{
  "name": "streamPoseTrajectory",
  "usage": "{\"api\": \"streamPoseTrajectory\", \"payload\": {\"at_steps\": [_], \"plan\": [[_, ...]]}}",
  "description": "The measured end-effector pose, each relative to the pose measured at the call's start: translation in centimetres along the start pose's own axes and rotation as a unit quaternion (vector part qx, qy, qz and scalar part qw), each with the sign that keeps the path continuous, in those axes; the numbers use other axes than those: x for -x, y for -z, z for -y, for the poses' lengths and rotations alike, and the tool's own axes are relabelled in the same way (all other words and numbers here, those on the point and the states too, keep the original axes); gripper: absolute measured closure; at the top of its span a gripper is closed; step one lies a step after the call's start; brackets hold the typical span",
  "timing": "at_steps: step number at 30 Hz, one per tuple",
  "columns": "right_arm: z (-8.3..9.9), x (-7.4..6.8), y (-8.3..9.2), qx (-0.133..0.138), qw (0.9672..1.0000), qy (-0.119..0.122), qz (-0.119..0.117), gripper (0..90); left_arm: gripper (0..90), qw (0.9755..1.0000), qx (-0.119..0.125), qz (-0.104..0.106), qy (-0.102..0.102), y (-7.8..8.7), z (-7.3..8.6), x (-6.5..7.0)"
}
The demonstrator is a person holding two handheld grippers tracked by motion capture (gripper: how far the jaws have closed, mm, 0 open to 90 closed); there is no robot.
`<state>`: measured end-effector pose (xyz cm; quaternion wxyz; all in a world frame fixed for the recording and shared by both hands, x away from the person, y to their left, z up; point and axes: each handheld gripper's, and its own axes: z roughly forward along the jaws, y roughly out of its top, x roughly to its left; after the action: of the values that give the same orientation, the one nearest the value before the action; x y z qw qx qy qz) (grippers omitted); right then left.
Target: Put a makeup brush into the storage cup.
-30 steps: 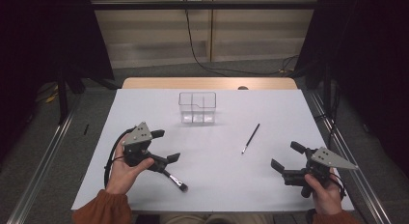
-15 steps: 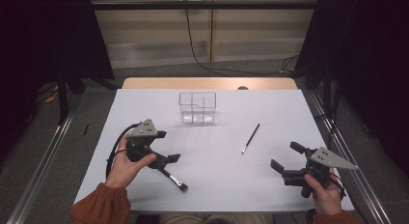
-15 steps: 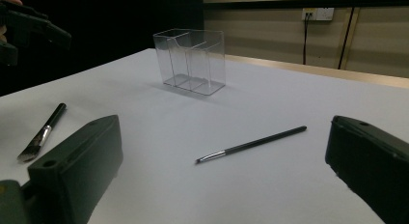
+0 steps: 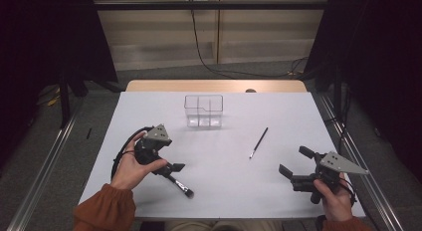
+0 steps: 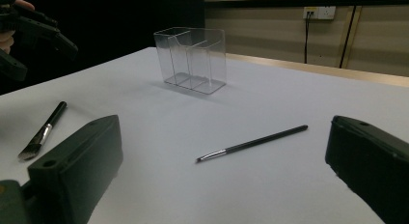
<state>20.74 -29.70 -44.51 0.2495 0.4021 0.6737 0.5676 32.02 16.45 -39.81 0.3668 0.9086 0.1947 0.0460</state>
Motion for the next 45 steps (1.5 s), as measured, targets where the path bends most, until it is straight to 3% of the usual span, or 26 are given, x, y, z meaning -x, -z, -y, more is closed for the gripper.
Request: {"api": "streamPoseTrajectory", "payload": {"at_steps": [2,3,8,14,18,22,28,35,41,43,45], "plan": [[0.0,0.0,0.0,0.0,1.0,0.0,-0.001,0.0,4.3,0.9998,-0.014,0.014,-0.01,-0.2,0.1,-0.1],[0.0,0.0,0.0,0.0,1.0,0.0,-0.001,0.0,4.3,0.999,-0.035,0.021,-0.017,-0.4,0.1,-0.2],[0.0,0.0,0.0,-0.001,1.0,0.0,-0.001,0.0,4.4,0.997,-0.068,0.028,-0.026,-0.9,0.3,-0.2],[0.0,0.0,-0.1,-0.002,1.0,0.0,-0.001,0.0,5.4,0.9923,-0.102,0.048,-0.051,-2.0,0.3,0.2],[0.0,-0.1,-0.1,-0.001,1.0,0.001,-0.001,0.0,4.6,0.9891,-0.121,0.06,-0.058,-2.7,0.4,0.4],[0.0,0.0,-0.1,-0.003,1.0,0.001,-0.002,0.0,4.6,0.986,-0.139,0.062,-0.069,-3.1,0.5,0.6],[0.1,-0.1,-0.1,-0.006,1.0,0.004,-0.003,0.0,4.4,0.9839,-0.151,0.061,-0.073,-3.5,0.6,0.8],[0.1,-0.1,-0.1,-0.008,0.9999,0.003,-0.006,0.0,9.3,0.9805,-0.162,0.074,-0.083,-3.9,1.1,1.1],[0.1,-0.1,-0.2,-0.008,0.9999,0.002,-0.006,0.0,16.3,0.9753,-0.178,0.083,-0.102,-4.2,1.4,1.4],[0.1,-0.1,-0.2,-0.008,0.9999,0.002,-0.006,0.0,19.9,0.9716,-0.189,0.085,-0.114,-4.3,1.5,1.3],[0.1,-0.1,-0.2,-0.008,0.9999,0.002,-0.007,0.0,23.8,0.9707,-0.193,0.091,-0.11,-4.6,1.6,1.4]]}}
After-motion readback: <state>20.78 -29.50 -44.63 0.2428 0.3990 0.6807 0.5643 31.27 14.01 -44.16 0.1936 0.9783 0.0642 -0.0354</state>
